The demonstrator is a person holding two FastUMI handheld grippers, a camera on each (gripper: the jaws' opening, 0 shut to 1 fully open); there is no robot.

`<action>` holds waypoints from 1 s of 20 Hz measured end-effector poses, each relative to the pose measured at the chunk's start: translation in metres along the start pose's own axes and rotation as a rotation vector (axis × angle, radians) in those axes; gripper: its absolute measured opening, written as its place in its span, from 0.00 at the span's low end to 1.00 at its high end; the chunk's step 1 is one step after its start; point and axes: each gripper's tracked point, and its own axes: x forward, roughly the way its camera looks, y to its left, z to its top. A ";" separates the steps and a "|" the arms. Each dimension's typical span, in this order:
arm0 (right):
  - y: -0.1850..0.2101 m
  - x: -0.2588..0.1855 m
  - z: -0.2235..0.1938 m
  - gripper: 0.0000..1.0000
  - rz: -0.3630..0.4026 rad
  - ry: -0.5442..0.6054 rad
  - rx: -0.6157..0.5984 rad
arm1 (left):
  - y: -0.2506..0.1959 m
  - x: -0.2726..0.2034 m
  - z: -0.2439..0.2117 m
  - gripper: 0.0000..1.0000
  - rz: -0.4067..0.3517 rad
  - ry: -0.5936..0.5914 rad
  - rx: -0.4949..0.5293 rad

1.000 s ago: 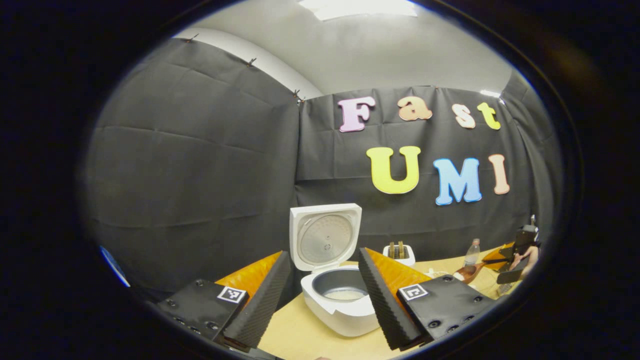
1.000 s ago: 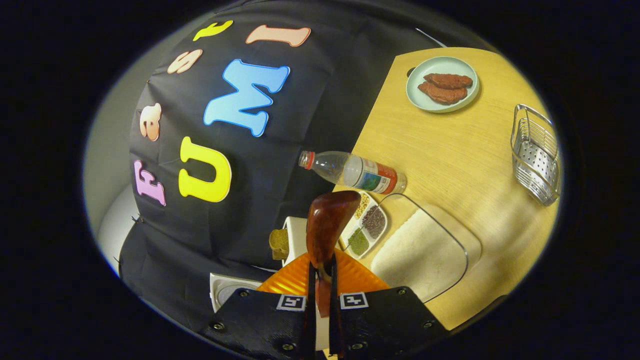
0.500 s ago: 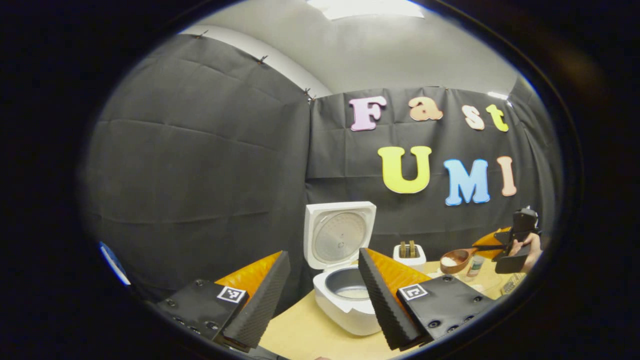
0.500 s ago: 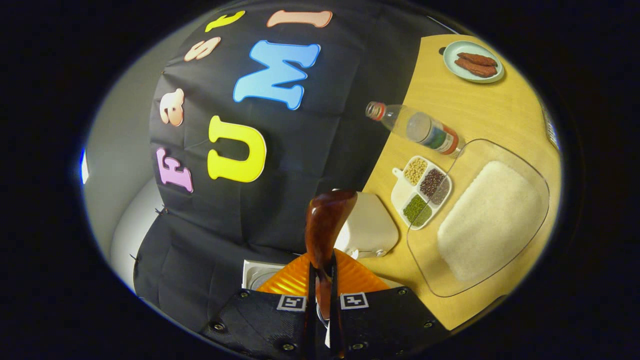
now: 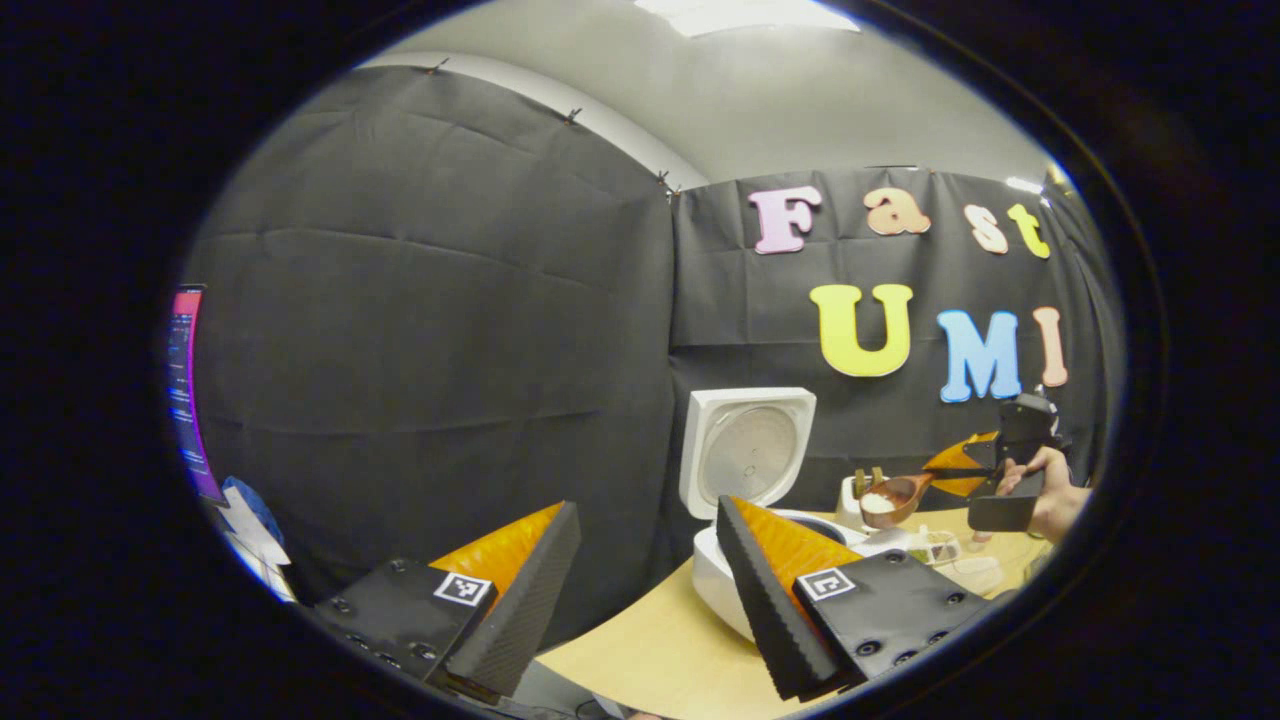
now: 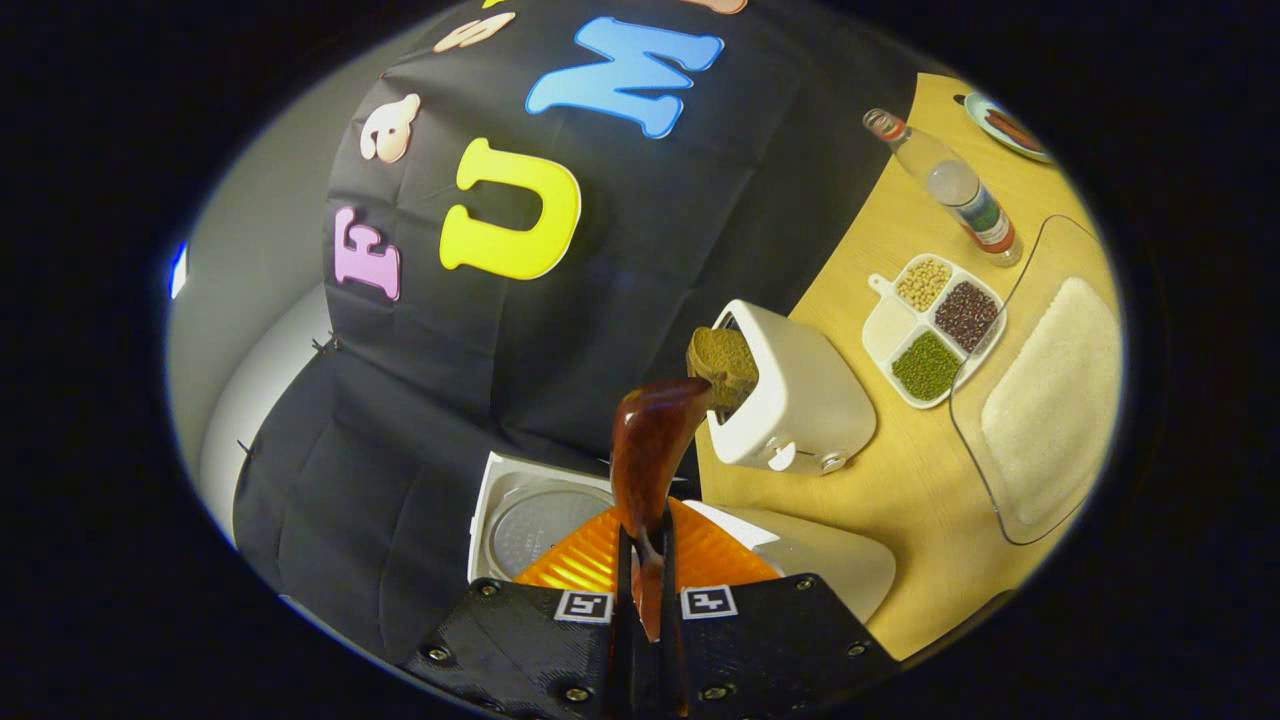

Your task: Close the left gripper, press the button to open the rice cooker; take a wooden spoon from the chopstick holder with the right hand, scoop a spoonful of rice and pour it into the rice cooker, then put the wooden spoon back into the chopstick holder.

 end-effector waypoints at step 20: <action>0.026 0.097 -0.105 0.10 -0.143 0.163 -1.064 | 0.080 -0.039 -0.017 0.95 0.221 0.041 0.000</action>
